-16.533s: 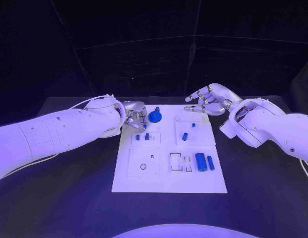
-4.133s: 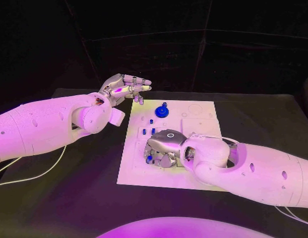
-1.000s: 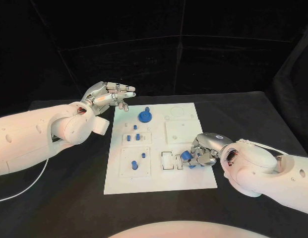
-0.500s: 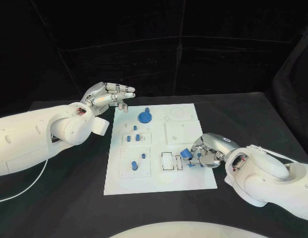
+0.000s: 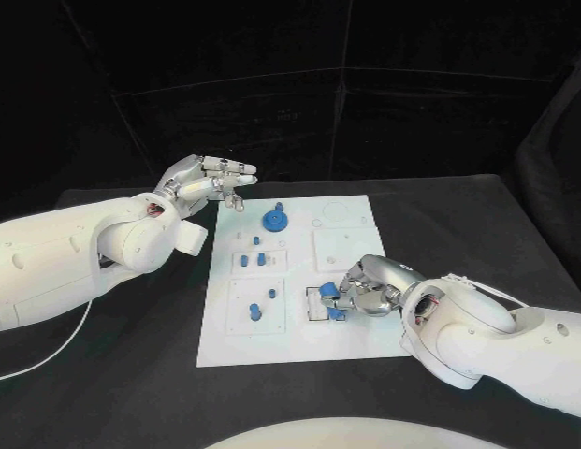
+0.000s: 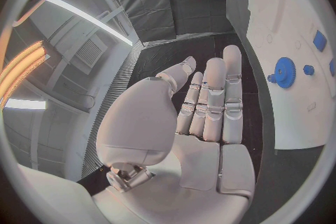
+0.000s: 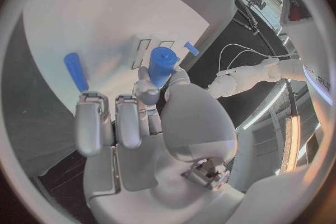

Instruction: Assemble the parts on the task board

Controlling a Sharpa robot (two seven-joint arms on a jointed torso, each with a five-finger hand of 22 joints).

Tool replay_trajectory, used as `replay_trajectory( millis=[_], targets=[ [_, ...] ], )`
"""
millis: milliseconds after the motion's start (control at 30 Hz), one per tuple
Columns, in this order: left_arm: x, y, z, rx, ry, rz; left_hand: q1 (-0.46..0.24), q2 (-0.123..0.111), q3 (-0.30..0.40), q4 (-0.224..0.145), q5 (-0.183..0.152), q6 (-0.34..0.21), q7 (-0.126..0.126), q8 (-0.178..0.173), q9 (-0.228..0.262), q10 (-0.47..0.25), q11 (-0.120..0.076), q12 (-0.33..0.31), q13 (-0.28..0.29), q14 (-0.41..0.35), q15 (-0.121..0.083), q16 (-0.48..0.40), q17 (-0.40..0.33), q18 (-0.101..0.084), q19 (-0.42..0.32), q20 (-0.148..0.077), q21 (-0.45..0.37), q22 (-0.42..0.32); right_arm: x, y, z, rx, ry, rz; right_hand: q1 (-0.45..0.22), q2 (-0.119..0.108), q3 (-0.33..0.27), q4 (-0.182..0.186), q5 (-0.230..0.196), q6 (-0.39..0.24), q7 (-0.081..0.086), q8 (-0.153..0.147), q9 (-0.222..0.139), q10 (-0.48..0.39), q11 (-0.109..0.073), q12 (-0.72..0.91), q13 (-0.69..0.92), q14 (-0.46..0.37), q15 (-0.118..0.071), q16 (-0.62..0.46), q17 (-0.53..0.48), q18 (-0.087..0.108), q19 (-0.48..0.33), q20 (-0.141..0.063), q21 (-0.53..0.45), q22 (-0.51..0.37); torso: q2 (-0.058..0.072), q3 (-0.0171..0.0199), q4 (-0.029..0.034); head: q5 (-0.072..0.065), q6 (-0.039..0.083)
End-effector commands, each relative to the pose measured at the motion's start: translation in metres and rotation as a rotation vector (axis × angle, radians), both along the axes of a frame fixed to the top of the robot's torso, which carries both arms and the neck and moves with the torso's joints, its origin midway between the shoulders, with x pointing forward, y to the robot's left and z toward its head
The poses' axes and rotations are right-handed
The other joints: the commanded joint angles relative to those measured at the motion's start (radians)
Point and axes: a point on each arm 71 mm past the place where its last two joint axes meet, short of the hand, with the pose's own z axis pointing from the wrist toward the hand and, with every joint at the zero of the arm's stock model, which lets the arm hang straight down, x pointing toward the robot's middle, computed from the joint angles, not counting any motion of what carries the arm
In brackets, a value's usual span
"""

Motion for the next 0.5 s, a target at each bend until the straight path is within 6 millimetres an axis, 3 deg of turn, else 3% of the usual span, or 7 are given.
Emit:
replay_trajectory(
  millis=[33,267,367,433,500],
  targets=[
    [-0.0005,-0.0024,0.0014,-0.010,-0.001,-0.014,-0.001,0.003,-0.003,-0.005,0.003,-0.003,0.006,0.007,-0.001,-0.004,0.001,0.003,-0.001,-0.009,0.000,-0.002,-0.001,0.014,-0.006,0.004,-0.003,-0.001,0.0003,0.0057,-0.0041,-0.005,0.059,-0.002,-0.023,-0.010,-0.010,0.001,-0.008,0.023,-0.018,-0.003,0.049,0.009,-0.002,-0.007,-0.003,0.053,-0.007,0.003,0.001,-0.013,0.004,0.001,0.004,0.097,0.000,0.0008,-0.0009,0.002,0.000],
    [-0.0005,-0.0028,0.0014,-0.010,-0.001,-0.014,-0.001,0.003,-0.003,-0.005,0.003,-0.003,0.006,0.007,-0.001,-0.004,0.001,0.003,-0.001,-0.009,0.000,-0.002,-0.001,0.014,-0.006,0.004,-0.003,-0.001,0.0046,0.0141,-0.0054,-0.007,0.039,-0.004,-0.034,-0.010,-0.022,0.000,-0.022,0.024,-0.018,-0.004,0.055,0.007,-0.002,-0.018,-0.008,0.052,-0.007,0.002,-0.001,-0.013,0.003,0.000,0.004,0.097,0.000,0.0012,-0.0022,0.007,-0.001],
    [-0.0005,-0.0028,0.0014,-0.010,-0.001,-0.014,-0.001,0.003,-0.003,-0.005,0.003,-0.003,0.006,0.007,-0.001,-0.004,0.001,0.003,-0.001,-0.009,0.000,-0.002,-0.001,0.014,-0.006,0.004,-0.003,-0.001,0.0062,0.0148,-0.0057,-0.018,0.026,-0.003,-0.060,-0.014,-0.046,-0.002,-0.112,0.024,-0.019,-0.006,0.064,0.003,-0.002,-0.039,-0.019,0.050,-0.007,-0.003,-0.009,-0.012,0.000,0.000,0.001,0.093,0.001,0.0010,-0.0026,0.008,0.000],
    [-0.0005,-0.0028,0.0014,-0.010,-0.001,-0.014,-0.001,0.003,-0.003,-0.005,0.003,-0.003,0.006,0.007,-0.001,-0.004,0.001,0.003,-0.001,-0.009,0.000,-0.002,-0.001,0.014,-0.006,0.004,-0.003,-0.001,0.0073,0.0149,-0.0058,-0.024,0.016,-0.004,-0.094,-0.021,-0.069,0.000,-0.208,0.022,-0.017,-0.010,0.071,-0.006,-0.001,-0.066,-0.036,0.046,-0.006,-0.013,-0.025,-0.010,-0.007,0.000,-0.004,0.083,0.000,0.0007,-0.0027,0.008,-0.001],
    [-0.0005,-0.0028,0.0014,-0.010,-0.001,-0.014,-0.001,0.003,-0.003,-0.005,0.003,-0.003,0.006,0.007,-0.001,-0.004,0.001,0.003,-0.001,-0.009,0.000,-0.002,-0.001,0.014,-0.006,0.004,-0.003,-0.001,0.0081,0.0153,-0.0055,-0.025,0.005,-0.005,-0.128,-0.046,-0.077,0.003,-0.288,0.014,-0.014,-0.016,0.077,-0.019,0.003,-0.103,-0.060,0.043,-0.004,-0.022,-0.038,-0.007,-0.016,0.002,-0.012,0.071,0.000,0.0007,-0.0032,0.007,-0.001]
  ],
)
